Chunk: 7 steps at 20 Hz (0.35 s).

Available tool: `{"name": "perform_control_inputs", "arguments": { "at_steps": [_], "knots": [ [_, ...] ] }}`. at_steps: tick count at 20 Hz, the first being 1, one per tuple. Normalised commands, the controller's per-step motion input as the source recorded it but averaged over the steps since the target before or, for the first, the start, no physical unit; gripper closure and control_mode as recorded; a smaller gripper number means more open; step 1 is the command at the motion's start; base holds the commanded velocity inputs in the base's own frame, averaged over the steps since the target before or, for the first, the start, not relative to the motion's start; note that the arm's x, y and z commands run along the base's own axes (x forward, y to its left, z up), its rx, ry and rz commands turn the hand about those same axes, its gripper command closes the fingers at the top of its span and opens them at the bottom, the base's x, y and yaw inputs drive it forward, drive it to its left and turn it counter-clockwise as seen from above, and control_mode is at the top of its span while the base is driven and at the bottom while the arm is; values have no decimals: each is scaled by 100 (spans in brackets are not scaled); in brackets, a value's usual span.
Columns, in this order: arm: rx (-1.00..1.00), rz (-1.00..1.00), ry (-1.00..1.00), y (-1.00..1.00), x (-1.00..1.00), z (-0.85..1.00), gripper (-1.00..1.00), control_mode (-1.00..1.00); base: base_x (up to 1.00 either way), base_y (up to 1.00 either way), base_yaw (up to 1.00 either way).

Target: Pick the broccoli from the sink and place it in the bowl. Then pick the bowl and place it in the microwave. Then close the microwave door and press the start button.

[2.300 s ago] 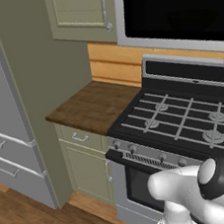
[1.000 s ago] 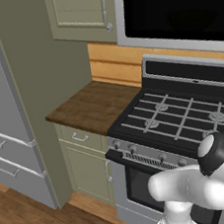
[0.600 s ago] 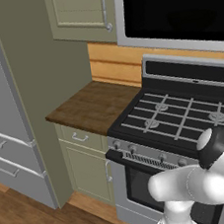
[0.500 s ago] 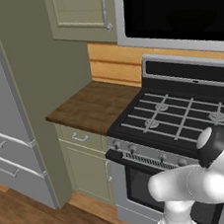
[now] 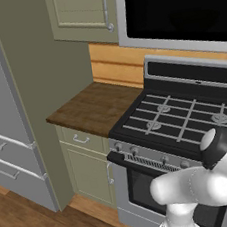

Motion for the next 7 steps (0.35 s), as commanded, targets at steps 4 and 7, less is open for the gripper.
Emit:
{"name": "perform_control_inputs", "arguments": {
  "at_steps": [4, 7],
  "knots": [
    [0, 8, 0, -6, 54, -23, 100, -100, 0, 0, 0],
    [0, 8, 0, -5, 53, -21, 100, -100, 0, 0, 0]
  ]
}}
